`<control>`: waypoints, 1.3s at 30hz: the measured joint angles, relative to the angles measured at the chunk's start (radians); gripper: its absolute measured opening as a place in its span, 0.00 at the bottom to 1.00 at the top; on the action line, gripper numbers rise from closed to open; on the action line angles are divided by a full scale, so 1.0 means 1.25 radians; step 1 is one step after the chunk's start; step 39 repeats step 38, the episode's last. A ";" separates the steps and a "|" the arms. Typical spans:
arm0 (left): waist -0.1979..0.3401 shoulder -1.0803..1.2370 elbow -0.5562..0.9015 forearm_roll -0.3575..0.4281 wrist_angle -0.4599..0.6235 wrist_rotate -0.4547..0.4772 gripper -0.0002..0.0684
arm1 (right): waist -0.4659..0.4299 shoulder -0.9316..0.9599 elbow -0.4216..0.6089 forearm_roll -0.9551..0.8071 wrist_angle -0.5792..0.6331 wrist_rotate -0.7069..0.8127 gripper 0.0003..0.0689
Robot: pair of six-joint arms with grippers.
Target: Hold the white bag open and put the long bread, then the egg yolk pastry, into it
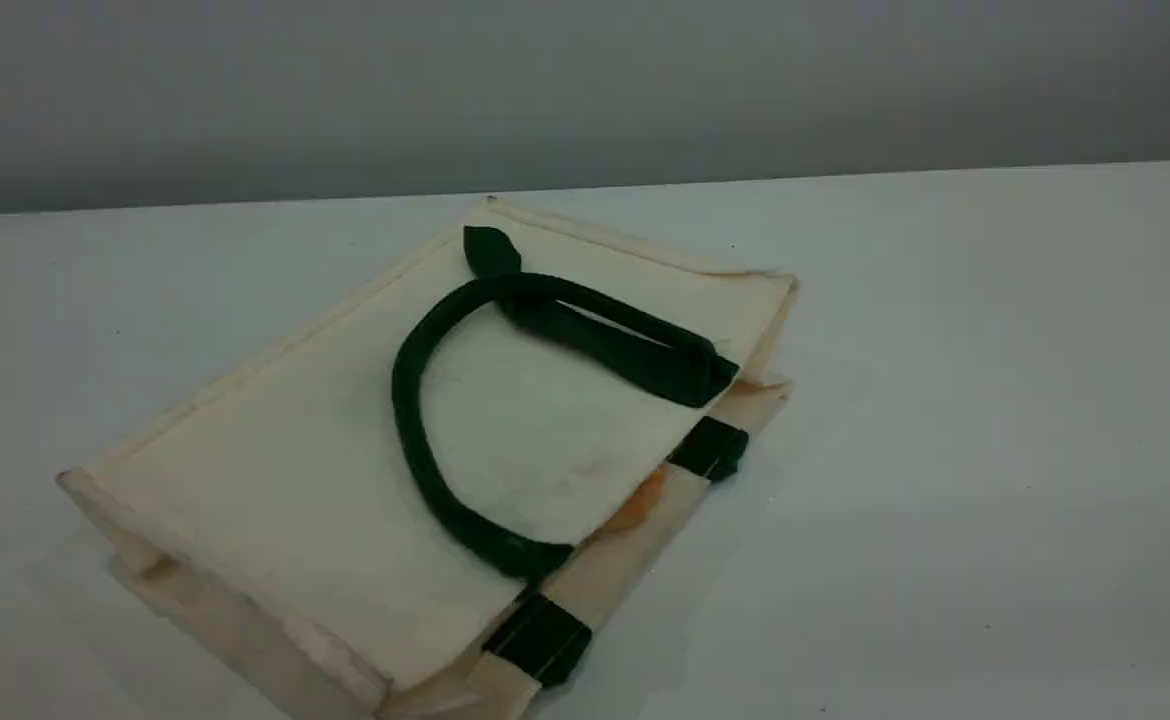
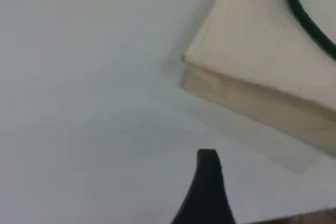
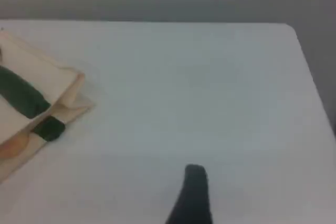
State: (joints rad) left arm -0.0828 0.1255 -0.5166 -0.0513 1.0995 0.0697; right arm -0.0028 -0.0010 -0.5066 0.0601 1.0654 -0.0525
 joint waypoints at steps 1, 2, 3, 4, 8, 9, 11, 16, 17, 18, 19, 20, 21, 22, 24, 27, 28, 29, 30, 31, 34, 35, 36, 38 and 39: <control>0.002 -0.011 0.000 0.000 0.000 0.000 0.78 | 0.000 0.000 0.000 0.000 0.000 0.000 0.85; 0.003 -0.022 0.000 0.000 0.000 0.000 0.78 | -0.001 0.000 0.000 0.000 0.000 0.000 0.85; 0.006 -0.035 0.000 -0.001 0.000 0.000 0.78 | -0.004 0.000 0.000 0.000 0.000 0.000 0.85; 0.009 -0.047 0.000 -0.001 0.000 0.000 0.78 | -0.007 0.000 0.000 0.000 0.000 -0.001 0.85; 0.009 -0.083 0.000 -0.001 0.000 0.000 0.78 | -0.015 0.001 0.000 0.003 0.000 -0.001 0.85; 0.009 -0.089 0.000 -0.001 0.000 0.000 0.78 | -0.016 0.001 0.000 0.003 0.000 -0.001 0.85; 0.017 -0.101 0.000 -0.001 0.000 0.000 0.78 | -0.016 0.001 0.000 0.004 -0.001 -0.001 0.85; 0.017 -0.101 0.000 -0.001 0.000 0.000 0.78 | -0.016 0.001 0.000 0.004 -0.001 -0.001 0.85; 0.017 -0.101 0.000 -0.001 0.000 0.000 0.78 | -0.016 0.001 0.000 0.004 -0.001 -0.001 0.85; 0.017 -0.101 0.000 -0.001 0.000 0.000 0.78 | -0.015 0.001 0.000 0.004 -0.001 -0.001 0.85; 0.017 -0.101 0.000 -0.001 0.000 0.000 0.78 | -0.014 0.001 0.000 0.004 -0.001 -0.001 0.85; 0.017 -0.101 0.000 -0.001 0.000 0.000 0.78 | -0.014 0.001 0.000 0.004 -0.001 -0.001 0.85; 0.017 -0.101 0.000 -0.001 0.000 0.000 0.78 | -0.014 0.001 0.000 0.004 -0.001 -0.001 0.85; 0.017 -0.101 0.000 -0.001 0.000 0.000 0.78 | -0.014 0.001 0.000 0.004 -0.001 -0.001 0.85; 0.017 -0.100 0.000 -0.001 0.000 0.000 0.78 | -0.014 0.001 0.000 0.004 -0.001 -0.001 0.85; 0.017 -0.100 0.000 -0.001 0.000 0.000 0.78 | -0.014 0.001 0.000 0.004 -0.001 -0.001 0.85; 0.017 -0.100 0.000 -0.001 0.000 0.000 0.78 | -0.014 0.001 0.000 0.004 -0.001 -0.001 0.85; 0.017 -0.100 0.000 -0.001 0.000 0.000 0.78 | -0.014 0.001 0.000 0.004 -0.001 -0.001 0.85; 0.017 -0.100 0.000 -0.001 0.000 -0.001 0.78 | -0.014 0.001 0.000 0.004 -0.001 -0.001 0.85; 0.017 -0.100 0.000 -0.001 0.000 -0.001 0.78 | -0.014 0.001 0.000 0.004 -0.001 -0.001 0.85; 0.017 -0.100 0.000 -0.001 0.000 -0.001 0.78 | -0.014 0.001 0.000 0.004 -0.001 -0.001 0.85; 0.017 -0.100 0.000 -0.001 0.000 -0.001 0.78 | -0.014 0.001 0.000 0.004 -0.001 -0.001 0.85; 0.017 -0.100 0.000 -0.001 0.000 -0.001 0.78 | -0.014 0.001 0.000 0.004 -0.001 -0.001 0.85; 0.017 -0.100 0.000 -0.001 0.000 -0.001 0.78 | -0.014 0.001 0.000 0.004 -0.001 -0.001 0.85; 0.017 -0.100 0.000 -0.001 0.000 -0.001 0.78 | -0.014 0.001 0.000 0.004 -0.001 -0.001 0.85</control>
